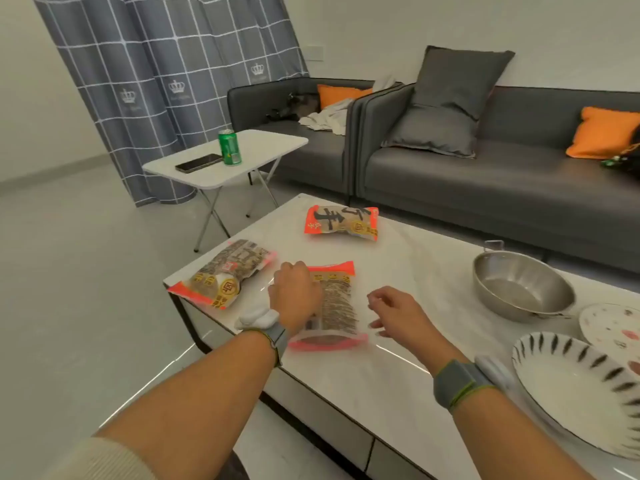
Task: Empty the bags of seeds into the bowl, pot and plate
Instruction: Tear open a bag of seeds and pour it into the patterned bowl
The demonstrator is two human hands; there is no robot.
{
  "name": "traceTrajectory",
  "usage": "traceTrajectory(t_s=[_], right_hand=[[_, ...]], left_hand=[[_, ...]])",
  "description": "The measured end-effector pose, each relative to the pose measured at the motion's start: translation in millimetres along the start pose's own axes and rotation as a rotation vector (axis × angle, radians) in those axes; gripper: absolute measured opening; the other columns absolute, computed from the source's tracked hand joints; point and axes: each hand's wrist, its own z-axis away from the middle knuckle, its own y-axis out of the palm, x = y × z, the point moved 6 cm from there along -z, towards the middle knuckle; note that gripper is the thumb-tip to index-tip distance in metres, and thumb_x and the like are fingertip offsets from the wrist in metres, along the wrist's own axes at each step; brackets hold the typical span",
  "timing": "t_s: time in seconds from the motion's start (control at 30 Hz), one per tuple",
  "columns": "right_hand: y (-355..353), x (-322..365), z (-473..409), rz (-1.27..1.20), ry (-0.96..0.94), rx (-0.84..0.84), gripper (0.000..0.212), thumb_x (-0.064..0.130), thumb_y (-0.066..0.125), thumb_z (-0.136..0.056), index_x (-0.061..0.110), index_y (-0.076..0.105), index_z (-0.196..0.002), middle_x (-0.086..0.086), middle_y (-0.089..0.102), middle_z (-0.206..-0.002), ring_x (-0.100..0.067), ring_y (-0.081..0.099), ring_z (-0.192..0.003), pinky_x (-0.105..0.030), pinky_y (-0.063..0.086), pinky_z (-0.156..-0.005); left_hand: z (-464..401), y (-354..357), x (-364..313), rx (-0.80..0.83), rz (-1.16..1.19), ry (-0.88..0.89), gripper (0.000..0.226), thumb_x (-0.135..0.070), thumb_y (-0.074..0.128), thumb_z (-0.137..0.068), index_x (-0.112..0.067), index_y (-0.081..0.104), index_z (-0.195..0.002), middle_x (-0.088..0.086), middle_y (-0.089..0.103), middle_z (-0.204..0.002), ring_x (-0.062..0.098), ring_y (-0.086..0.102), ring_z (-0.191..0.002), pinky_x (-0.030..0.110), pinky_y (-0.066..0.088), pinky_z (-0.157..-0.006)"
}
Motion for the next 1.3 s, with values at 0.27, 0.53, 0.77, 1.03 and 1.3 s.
traceTrajectory(t_s=[0.27,0.53,0.77,1.03,1.3], right_hand=[[36,-19,-20,0.032,0.18,0.079,0.067,0.021,0.066,-0.103,0.001,0.036,-0.159,-0.01,0.07,-0.113,-0.025,0.077,-0.071,-0.031,0.053,-0.054],[-3,-40,-16,-0.101,0.316,-0.032,0.028,0.005,0.075,-0.094,-0.001,0.059,-0.117,-0.019,0.068,-0.088,-0.022,0.064,-0.061,-0.035,0.055,-0.055],[-71,-36,16,-0.198,0.222,-0.233,0.012,0.007,0.061,-0.102,0.004,0.06,-0.113,-0.018,0.068,-0.101,-0.029,0.072,-0.075,-0.042,0.062,-0.071],[-132,-16,60,-0.42,0.034,-0.409,0.014,0.026,0.058,-0.109,0.014,0.063,-0.115,-0.007,0.067,-0.106,-0.022,0.069,-0.078,-0.035,0.059,-0.067],[-159,-11,78,-0.463,-0.028,-0.477,0.013,0.019,0.057,-0.11,0.01,0.064,-0.114,-0.013,0.073,-0.106,-0.023,0.071,-0.086,-0.036,0.063,-0.073]], left_hand=[[-11,7,51,0.2,0.395,-0.307,0.027,-0.012,0.061,-0.099,-0.012,0.053,-0.073,0.006,0.057,-0.075,0.022,0.057,-0.068,0.03,0.043,-0.06],[4,24,23,0.393,0.811,-0.417,0.031,-0.027,0.066,-0.099,-0.007,0.063,-0.122,0.015,0.072,-0.101,0.035,0.074,-0.093,0.05,0.064,-0.09],[23,12,-48,0.456,0.888,-0.171,0.029,-0.037,0.059,-0.106,-0.009,0.061,-0.115,0.015,0.069,-0.102,0.034,0.072,-0.085,0.043,0.062,-0.071],[55,-1,-123,0.383,0.764,0.186,0.021,-0.026,0.072,-0.101,-0.007,0.074,-0.109,0.01,0.081,-0.104,0.024,0.079,-0.1,0.046,0.064,-0.093],[81,-21,-171,0.369,0.342,0.502,0.011,-0.027,0.074,-0.1,-0.018,0.08,-0.101,-0.002,0.076,-0.097,0.012,0.073,-0.091,0.028,0.062,-0.077]])
